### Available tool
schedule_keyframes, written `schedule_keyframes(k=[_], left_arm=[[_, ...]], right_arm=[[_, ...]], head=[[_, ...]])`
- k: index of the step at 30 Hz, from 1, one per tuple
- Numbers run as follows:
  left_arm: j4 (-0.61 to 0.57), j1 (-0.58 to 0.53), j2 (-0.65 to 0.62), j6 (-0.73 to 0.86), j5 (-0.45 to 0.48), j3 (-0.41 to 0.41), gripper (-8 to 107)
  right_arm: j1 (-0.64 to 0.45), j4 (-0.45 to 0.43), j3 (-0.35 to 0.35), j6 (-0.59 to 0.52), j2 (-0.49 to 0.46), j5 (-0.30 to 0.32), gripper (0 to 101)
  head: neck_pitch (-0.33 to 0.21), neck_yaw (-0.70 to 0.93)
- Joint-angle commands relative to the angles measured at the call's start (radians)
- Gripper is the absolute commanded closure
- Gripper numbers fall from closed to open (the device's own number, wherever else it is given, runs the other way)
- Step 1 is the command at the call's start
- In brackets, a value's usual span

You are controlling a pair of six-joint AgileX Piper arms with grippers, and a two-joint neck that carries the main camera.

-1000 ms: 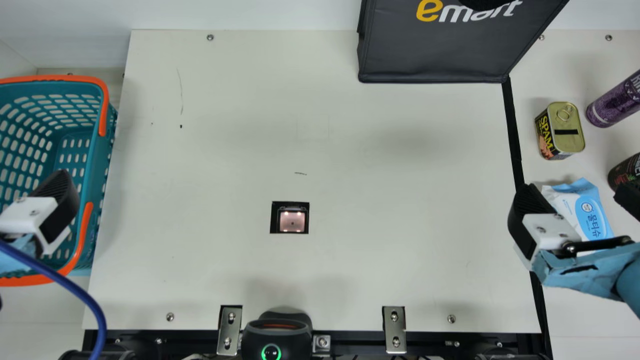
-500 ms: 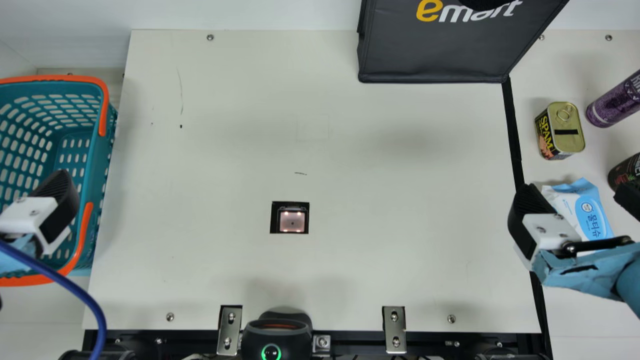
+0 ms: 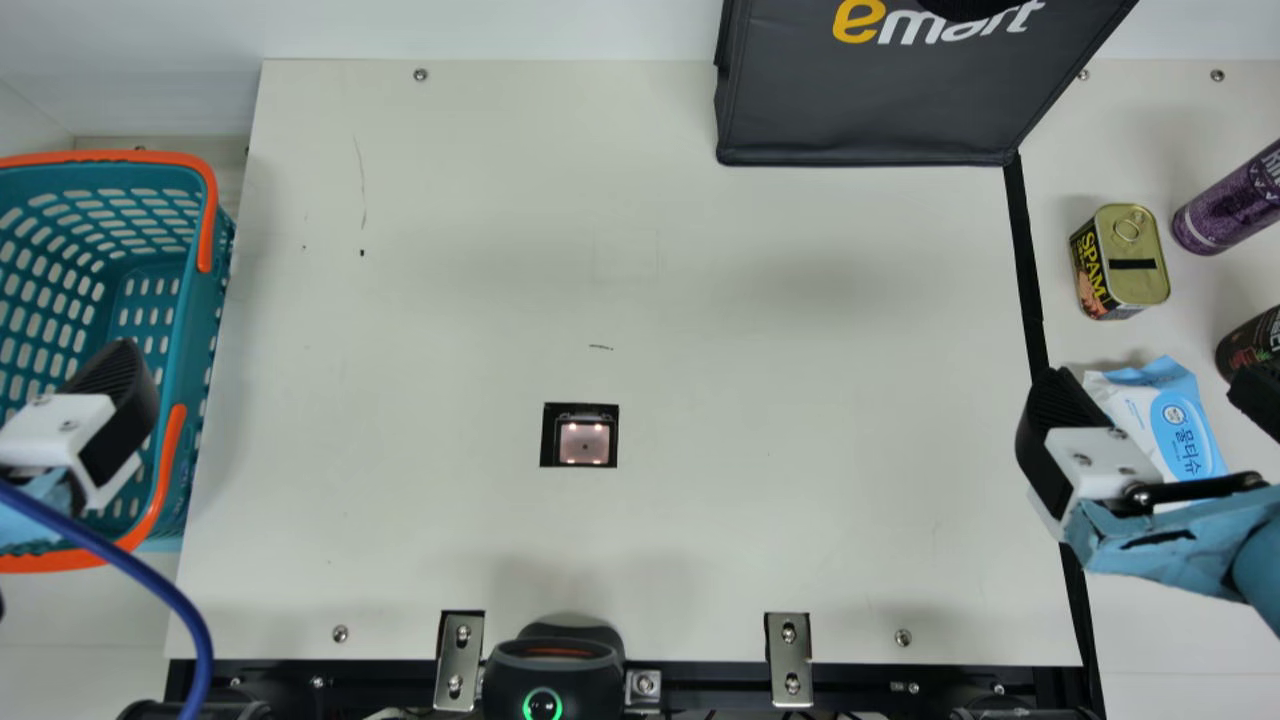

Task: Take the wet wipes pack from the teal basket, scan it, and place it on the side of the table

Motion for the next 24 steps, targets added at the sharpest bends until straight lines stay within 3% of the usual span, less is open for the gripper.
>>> schedule_keyframes(k=[1, 24], left_arm=[[0.000, 0.000, 0.000, 0.000, 0.000, 0.000, 9], [0.000, 0.000, 0.000, 0.000, 0.000, 0.000, 9]], right_arm=[[0.000, 0.000, 0.000, 0.000, 0.000, 0.000, 6], [0.000, 0.000, 0.000, 0.000, 0.000, -0.001, 6]], head=[[-0.029, 0.002], [-0.029, 0.002]])
